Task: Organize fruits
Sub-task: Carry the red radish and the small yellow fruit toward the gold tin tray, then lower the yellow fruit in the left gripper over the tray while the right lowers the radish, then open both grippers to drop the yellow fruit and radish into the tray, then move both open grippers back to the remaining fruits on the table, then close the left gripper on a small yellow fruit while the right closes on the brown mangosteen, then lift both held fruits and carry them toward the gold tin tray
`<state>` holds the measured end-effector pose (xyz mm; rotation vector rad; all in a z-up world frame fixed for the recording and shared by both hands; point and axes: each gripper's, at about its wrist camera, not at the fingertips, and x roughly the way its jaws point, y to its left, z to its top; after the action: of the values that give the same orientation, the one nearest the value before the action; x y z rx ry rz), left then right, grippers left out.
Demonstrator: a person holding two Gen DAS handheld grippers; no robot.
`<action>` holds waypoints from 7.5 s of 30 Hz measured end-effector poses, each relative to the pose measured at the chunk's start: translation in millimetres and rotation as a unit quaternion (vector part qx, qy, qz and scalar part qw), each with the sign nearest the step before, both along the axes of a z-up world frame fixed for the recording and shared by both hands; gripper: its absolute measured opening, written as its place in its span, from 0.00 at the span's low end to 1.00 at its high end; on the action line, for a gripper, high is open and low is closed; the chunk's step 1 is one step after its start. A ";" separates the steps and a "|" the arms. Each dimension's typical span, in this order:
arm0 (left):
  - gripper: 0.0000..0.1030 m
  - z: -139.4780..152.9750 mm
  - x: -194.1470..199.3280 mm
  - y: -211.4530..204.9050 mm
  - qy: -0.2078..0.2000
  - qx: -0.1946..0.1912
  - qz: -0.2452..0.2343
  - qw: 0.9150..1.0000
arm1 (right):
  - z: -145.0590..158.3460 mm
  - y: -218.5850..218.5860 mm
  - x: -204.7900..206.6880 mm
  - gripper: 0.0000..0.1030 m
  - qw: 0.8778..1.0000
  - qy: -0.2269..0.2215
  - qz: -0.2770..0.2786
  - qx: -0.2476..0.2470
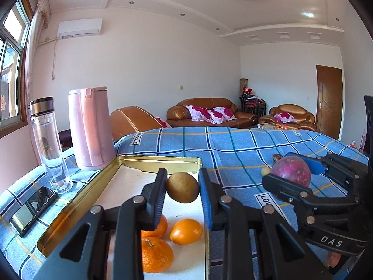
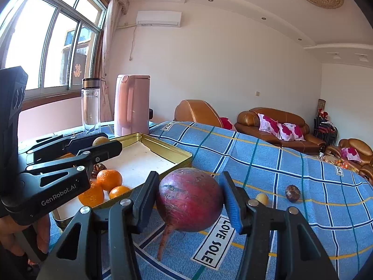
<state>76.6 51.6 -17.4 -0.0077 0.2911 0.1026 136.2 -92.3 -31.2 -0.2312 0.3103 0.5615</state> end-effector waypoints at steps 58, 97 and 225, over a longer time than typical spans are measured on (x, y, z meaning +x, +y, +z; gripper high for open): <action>0.28 -24.1 -4.0 113.4 0.098 -0.001 0.100 0.990 | -15.6 129.3 -28.1 0.53 0.987 0.035 0.150 -0.049; 0.94 29.1 14.0 25.1 0.058 0.006 0.047 0.997 | 15.4 18.6 0.6 0.72 0.998 0.009 0.040 -0.053; 0.28 -11.1 177.7 -128.9 0.070 0.034 -0.068 0.995 | 1.6 -99.5 127.4 0.43 0.985 0.039 -0.164 -0.020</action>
<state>254.3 -77.4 -28.6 0.0875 0.4276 -0.0229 263.6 -191.8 -29.7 -0.1922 0.4267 0.2381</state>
